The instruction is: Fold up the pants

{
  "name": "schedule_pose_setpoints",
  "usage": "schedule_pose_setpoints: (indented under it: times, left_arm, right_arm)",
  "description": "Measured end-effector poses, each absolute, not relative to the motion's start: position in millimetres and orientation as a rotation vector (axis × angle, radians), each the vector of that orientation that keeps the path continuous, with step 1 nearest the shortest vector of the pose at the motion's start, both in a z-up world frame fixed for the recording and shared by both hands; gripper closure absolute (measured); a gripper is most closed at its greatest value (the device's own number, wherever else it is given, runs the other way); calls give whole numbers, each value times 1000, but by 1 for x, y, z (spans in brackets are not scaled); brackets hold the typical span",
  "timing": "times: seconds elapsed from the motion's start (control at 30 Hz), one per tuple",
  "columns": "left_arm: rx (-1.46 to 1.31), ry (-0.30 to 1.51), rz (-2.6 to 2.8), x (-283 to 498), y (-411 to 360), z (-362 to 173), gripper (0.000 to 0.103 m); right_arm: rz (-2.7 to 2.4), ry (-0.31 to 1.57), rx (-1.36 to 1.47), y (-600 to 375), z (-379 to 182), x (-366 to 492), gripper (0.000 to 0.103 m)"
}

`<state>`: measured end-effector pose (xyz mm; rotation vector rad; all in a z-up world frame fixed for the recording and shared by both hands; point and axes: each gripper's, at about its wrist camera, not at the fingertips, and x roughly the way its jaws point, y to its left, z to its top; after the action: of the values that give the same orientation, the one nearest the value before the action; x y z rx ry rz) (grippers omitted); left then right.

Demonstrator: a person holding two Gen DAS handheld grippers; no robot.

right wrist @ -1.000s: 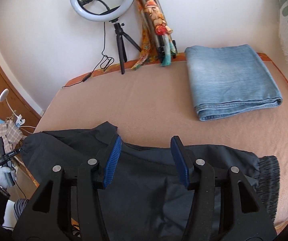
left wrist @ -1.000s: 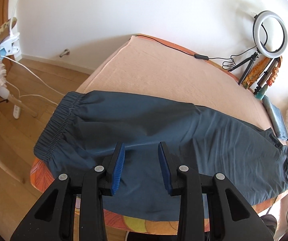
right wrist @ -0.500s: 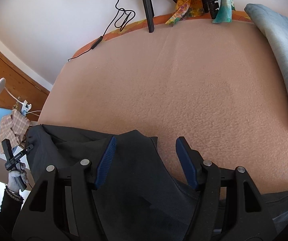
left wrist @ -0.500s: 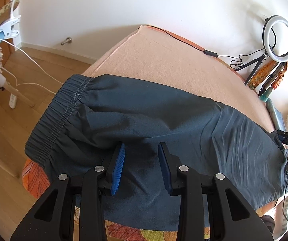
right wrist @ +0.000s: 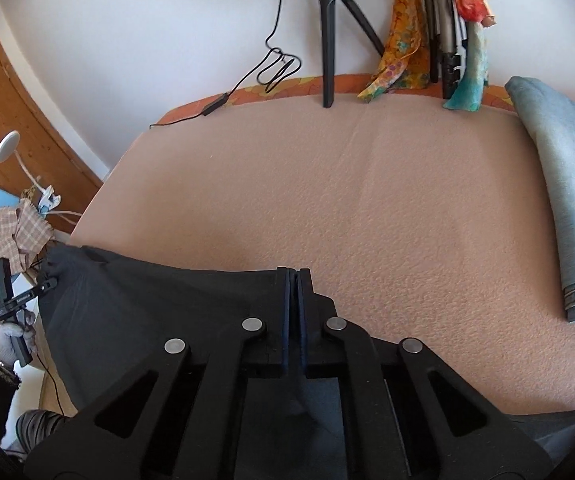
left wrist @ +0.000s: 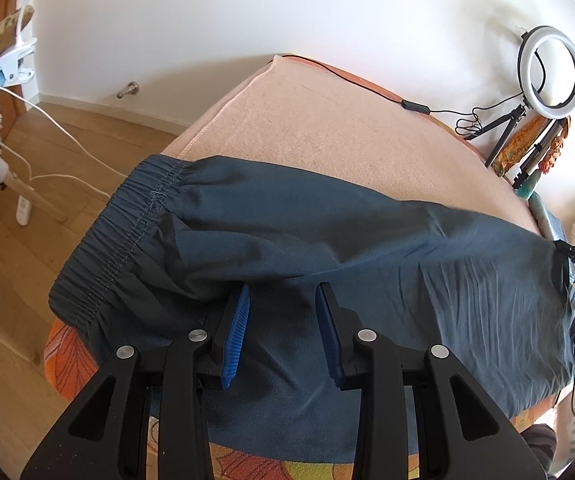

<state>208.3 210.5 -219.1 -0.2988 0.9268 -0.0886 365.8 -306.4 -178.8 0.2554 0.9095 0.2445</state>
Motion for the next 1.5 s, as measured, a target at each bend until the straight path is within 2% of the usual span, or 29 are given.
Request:
schedule_pose_setpoints:
  times: [0.37, 0.47, 0.53, 0.6, 0.8, 0.83, 1.0, 1.17, 1.5]
  left_arm:
    - [-309, 931, -53, 205, 222, -215, 70]
    - [-385, 883, -18, 191, 243, -205, 70]
    - [-447, 851, 15, 178, 261, -198, 69]
    - [-525, 827, 36, 165, 280, -196, 60]
    - [-756, 801, 57, 129, 322, -200, 58]
    - [-783, 803, 50, 127, 325, -202, 54]
    - [-882, 821, 21, 129, 325, -214, 50]
    - [-948, 827, 42, 137, 332, -224, 49]
    - [-822, 857, 64, 163, 324, -232, 49]
  right_arm:
    - [173, 988, 257, -304, -201, 385, 97]
    - [154, 986, 257, -303, -193, 378, 87]
    - [146, 967, 238, -299, -183, 369, 70]
    - [156, 937, 251, -296, -169, 356, 61]
    - [205, 866, 298, -280, -128, 314, 59]
    - [215, 855, 301, -276, -122, 305, 59]
    - [246, 809, 318, -254, -103, 264, 50]
    - [260, 785, 329, -240, -95, 222, 50]
    - [212, 773, 420, -256, -95, 166, 49]
